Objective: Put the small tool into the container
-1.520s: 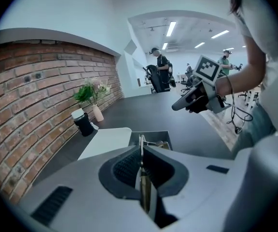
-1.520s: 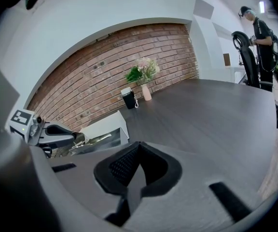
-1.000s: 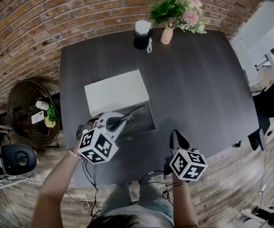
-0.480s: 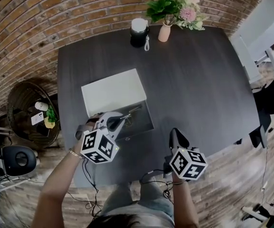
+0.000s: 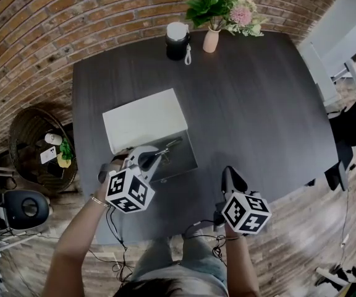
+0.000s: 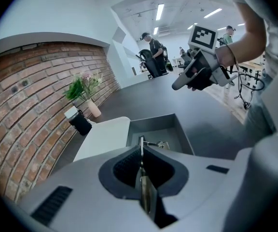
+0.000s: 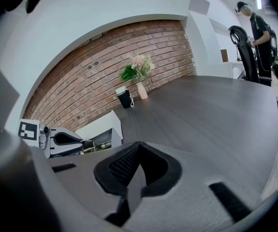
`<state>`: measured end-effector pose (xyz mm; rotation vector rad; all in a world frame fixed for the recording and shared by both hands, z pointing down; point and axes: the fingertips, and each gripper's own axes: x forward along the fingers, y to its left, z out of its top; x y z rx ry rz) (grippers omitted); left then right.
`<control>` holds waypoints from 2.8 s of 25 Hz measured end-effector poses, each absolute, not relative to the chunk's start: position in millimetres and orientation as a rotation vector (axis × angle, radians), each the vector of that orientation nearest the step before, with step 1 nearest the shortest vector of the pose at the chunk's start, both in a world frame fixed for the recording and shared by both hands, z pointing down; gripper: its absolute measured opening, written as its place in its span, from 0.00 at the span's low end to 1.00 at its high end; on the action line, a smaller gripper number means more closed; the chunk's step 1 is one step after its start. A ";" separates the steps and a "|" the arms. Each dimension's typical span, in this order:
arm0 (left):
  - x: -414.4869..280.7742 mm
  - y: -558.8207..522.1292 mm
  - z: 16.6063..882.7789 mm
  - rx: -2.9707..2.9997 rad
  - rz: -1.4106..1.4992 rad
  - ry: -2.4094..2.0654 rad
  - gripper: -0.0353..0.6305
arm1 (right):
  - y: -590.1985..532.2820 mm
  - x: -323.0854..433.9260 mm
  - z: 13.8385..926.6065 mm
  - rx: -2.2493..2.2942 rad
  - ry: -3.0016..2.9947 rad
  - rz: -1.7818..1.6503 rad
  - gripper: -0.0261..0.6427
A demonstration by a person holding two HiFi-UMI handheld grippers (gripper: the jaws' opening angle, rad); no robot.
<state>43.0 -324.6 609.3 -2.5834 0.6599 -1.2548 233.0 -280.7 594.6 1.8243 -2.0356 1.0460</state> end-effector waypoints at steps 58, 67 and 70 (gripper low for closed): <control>51.8 -293.6 607.7 -3.201 -1.268 0.748 0.19 | -275.2 235.6 597.2 1.839 -2.039 1.068 0.04; 16.2 -289.9 546.9 -3.192 -0.873 1.219 0.18 | -275.8 216.9 574.2 1.782 -2.116 1.014 0.04; -6.1 -287.0 524.7 -3.125 -0.735 1.425 0.16 | -277.2 208.2 561.6 1.752 -2.155 0.974 0.04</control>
